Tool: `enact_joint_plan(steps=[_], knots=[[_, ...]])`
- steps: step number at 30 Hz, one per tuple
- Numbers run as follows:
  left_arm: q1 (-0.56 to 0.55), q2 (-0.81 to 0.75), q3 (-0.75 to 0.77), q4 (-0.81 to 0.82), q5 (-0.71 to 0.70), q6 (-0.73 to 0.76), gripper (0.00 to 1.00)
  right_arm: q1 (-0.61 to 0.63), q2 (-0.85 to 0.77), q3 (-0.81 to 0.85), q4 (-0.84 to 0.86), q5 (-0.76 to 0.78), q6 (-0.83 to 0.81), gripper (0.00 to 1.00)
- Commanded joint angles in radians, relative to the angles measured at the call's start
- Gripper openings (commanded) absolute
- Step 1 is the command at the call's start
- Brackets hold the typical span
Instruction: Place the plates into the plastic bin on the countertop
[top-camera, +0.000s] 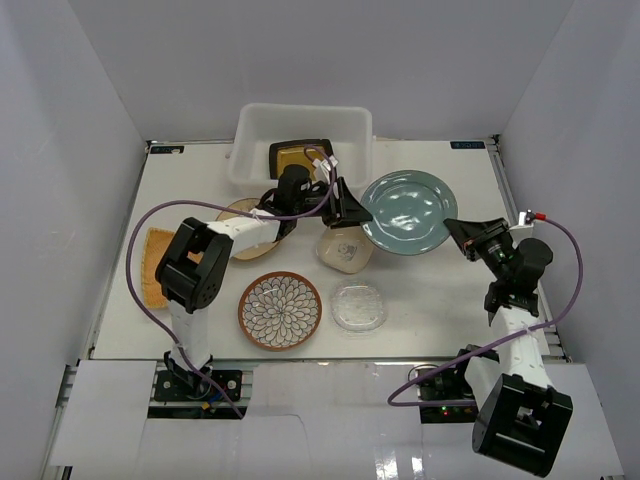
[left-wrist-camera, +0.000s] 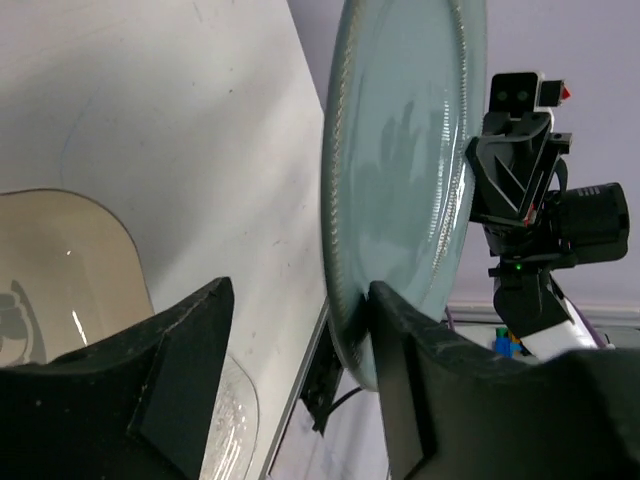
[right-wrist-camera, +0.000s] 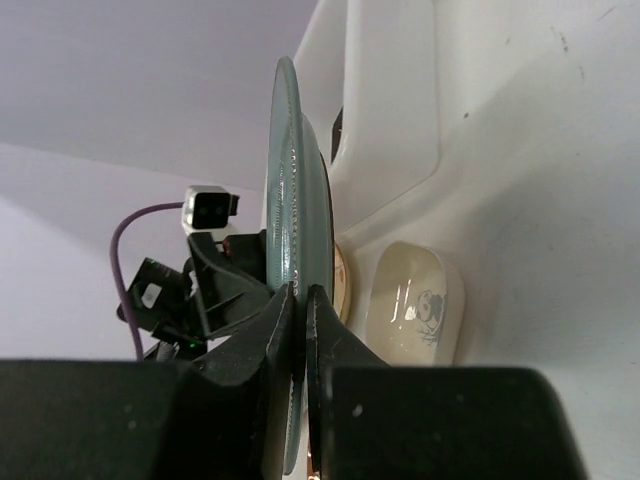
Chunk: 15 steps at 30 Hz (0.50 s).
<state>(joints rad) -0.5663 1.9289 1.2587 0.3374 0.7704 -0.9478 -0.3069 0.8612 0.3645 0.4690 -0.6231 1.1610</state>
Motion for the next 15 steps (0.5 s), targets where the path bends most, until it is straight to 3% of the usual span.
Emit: enact_joint_plan(steps=[1, 3, 4, 6, 9, 12, 15], knots=[[-0.006, -0.008, 0.036, 0.049, -0.023, 0.003, 0.63, 0.003, -0.024, 0.085, 0.206, -0.076, 0.092, 0.08], [-0.004, -0.017, 0.01, 0.107, -0.036, -0.018, 0.48, 0.008, -0.022, 0.076, 0.206, -0.079, 0.094, 0.08], [-0.004, -0.021, 0.007, 0.115, -0.04, -0.023, 0.32, 0.009, -0.021, 0.073, 0.207, -0.079, 0.095, 0.08], [-0.004, -0.024, 0.008, 0.115, -0.043, -0.025, 0.23, 0.012, -0.024, 0.06, 0.206, -0.076, 0.092, 0.08], [-0.004, -0.012, 0.027, 0.124, -0.027, -0.032, 0.26, 0.026, -0.014, 0.051, 0.209, -0.082, 0.092, 0.08], [-0.006, 0.015, 0.039, 0.164, 0.012, -0.077, 0.39, 0.055, 0.009, 0.039, 0.226, -0.092, 0.094, 0.08], [-0.004, 0.027, 0.039, 0.173, 0.029, -0.092, 0.39, 0.086, 0.016, 0.021, 0.227, -0.076, 0.083, 0.08]])
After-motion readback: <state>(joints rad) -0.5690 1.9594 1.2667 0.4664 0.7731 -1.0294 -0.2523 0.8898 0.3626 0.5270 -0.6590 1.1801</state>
